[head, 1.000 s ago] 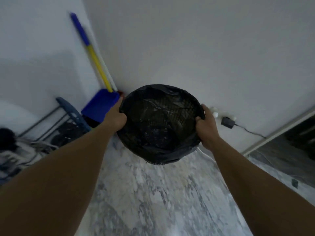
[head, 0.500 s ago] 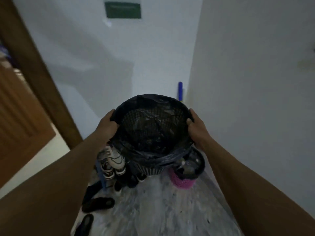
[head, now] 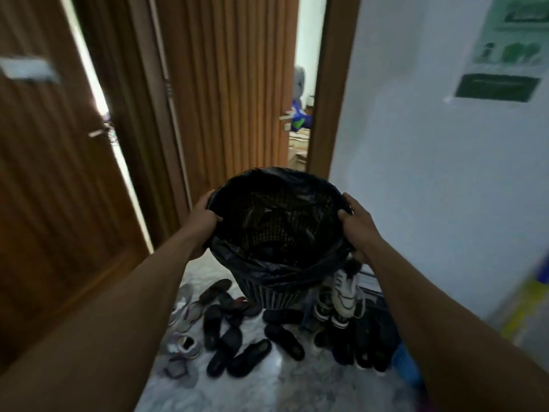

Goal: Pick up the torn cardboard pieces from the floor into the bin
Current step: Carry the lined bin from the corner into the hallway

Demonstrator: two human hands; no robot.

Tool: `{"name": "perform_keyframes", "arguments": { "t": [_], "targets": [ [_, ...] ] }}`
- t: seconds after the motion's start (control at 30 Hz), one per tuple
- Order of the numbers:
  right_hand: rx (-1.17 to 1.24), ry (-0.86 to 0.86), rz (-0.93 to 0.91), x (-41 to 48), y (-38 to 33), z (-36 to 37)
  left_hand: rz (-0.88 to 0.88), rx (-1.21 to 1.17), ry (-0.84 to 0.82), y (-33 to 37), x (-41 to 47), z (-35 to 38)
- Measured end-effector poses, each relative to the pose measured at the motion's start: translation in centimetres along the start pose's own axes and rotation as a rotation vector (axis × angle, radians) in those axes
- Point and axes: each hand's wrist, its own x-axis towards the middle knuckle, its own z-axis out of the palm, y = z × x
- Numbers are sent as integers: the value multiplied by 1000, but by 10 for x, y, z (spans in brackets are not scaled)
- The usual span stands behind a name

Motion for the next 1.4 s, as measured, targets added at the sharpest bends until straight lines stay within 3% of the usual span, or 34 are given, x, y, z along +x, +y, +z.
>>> {"name": "perform_keyframes", "arguments": {
  "t": [0.27,0.37,0.67,1.1,1.4],
  "targets": [
    [49,-477,3,-39,-53,223,-2,-69,385,-2,-74,-219],
    [44,-580,-8,-65,-69,297,-13,-84,519,-4,-103,-290],
    [-3,-1047,-71,-188,-112,519,-48,-113,959,-24,-255,-487],
    [-31,-1750,-212,-425,-152,763,33,-214,1599,-53,-479,-610],
    [-56,-2169,-367,-635,-163,832,84,-280,2018,-79,-632,-603]
  ]
}}
